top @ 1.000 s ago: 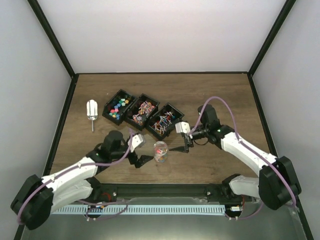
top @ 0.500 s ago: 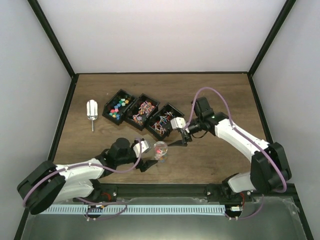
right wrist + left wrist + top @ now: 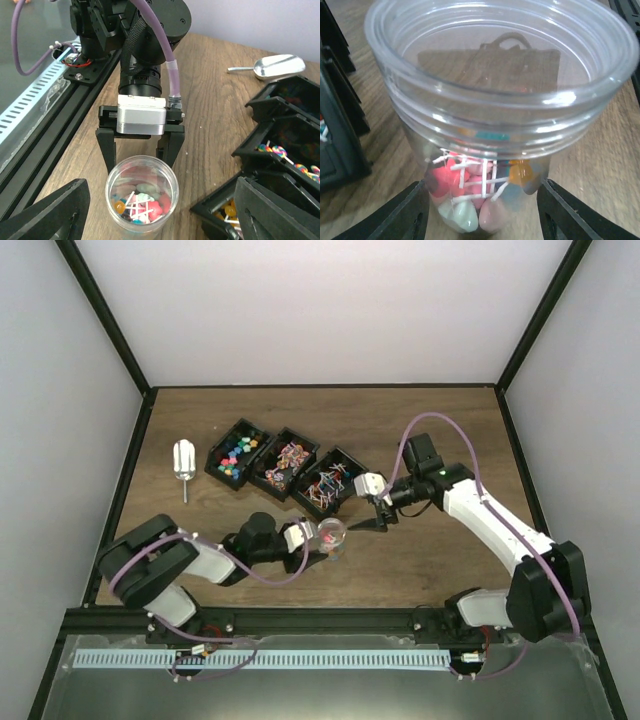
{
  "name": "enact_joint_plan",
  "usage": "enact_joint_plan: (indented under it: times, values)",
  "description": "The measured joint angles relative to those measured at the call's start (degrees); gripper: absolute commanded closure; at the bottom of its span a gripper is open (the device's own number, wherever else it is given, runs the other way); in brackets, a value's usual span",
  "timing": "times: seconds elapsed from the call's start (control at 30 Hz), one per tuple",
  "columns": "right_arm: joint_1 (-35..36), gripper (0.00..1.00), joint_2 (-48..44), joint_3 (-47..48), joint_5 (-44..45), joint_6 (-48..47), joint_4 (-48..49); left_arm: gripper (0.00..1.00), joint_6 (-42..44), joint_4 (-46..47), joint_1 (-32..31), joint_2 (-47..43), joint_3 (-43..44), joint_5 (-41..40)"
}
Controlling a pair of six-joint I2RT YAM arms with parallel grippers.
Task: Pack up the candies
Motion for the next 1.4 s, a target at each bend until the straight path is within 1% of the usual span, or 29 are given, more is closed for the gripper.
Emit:
enact_joint_plan:
  times: [0.13,0.17,0.27,0.33,0.4,0.47,0.53,0.6,0.73,0.9,1.07,1.23,1.4]
  values:
    - [-2.51,0.20,-1.05,0.00,0.72,-2.51,-3.17,0.40,0.48,5.86,-0.31,6.73,3.26,0.33]
    - [-3.17,0.21,-1.25,0.00,1.03,-3.58,-4.13,0.39,0.66,7.39,-0.48,8.37,4.04,0.46]
    - [-4.74,0.20,-1.53,0.02,1.99,-7.26,-7.02,0.30,1.51,12.15,-1.07,13.18,5.99,1.31]
    - [-5.38,0.16,-1.29,0.46,2.86,-10.27,-9.79,0.23,2.47,14.58,-1.55,15.80,6.93,2.08]
    - [-5.53,0.12,0.15,2.58,3.58,-13.66,-13.55,0.21,3.06,16.48,-1.95,17.38,7.52,2.89]
    - [-5.53,0.12,2.93,6.12,4.22,-17.73,-17.84,0.19,3.63,18.36,-2.32,18.51,7.93,3.58]
    - [-5.55,0.12,5.11,8.31,4.92,-21.44,-20.37,0.19,3.87,19.80,-2.62,19.08,8.00,3.87]
    - [-5.57,0.12,5.46,7.91,5.55,-24.41,-21.73,0.21,3.67,21.73,-2.97,20.02,8.07,3.76]
    - [-5.51,0.12,4.94,5.88,6.14,-28.76,-22.12,0.25,2.82,24.52,-3.52,22.99,8.98,2.95]
    - [-5.16,0.12,7.06,6.25,6.27,-33.86,-23.04,0.26,2.12,26.27,-4.52,24.24,9.27,2.23]
    - [-4.09,0.12,9.77,6.36,7.45,-40.70,-25.97,0.33,1.84,27.74,-4.74,25.03,9.73,2.05]
    - [-2.89,0.13,13.16,7.39,8.44,-44.54,-28.52,0.39,1.95,28.06,-4.87,25.79,10.56,2.19]
    - [-2.40,0.13,16.13,9.46,9.05,-47.10,-30.45,0.40,1.95,28.28,-4.87,25.94,10.58,2.34]
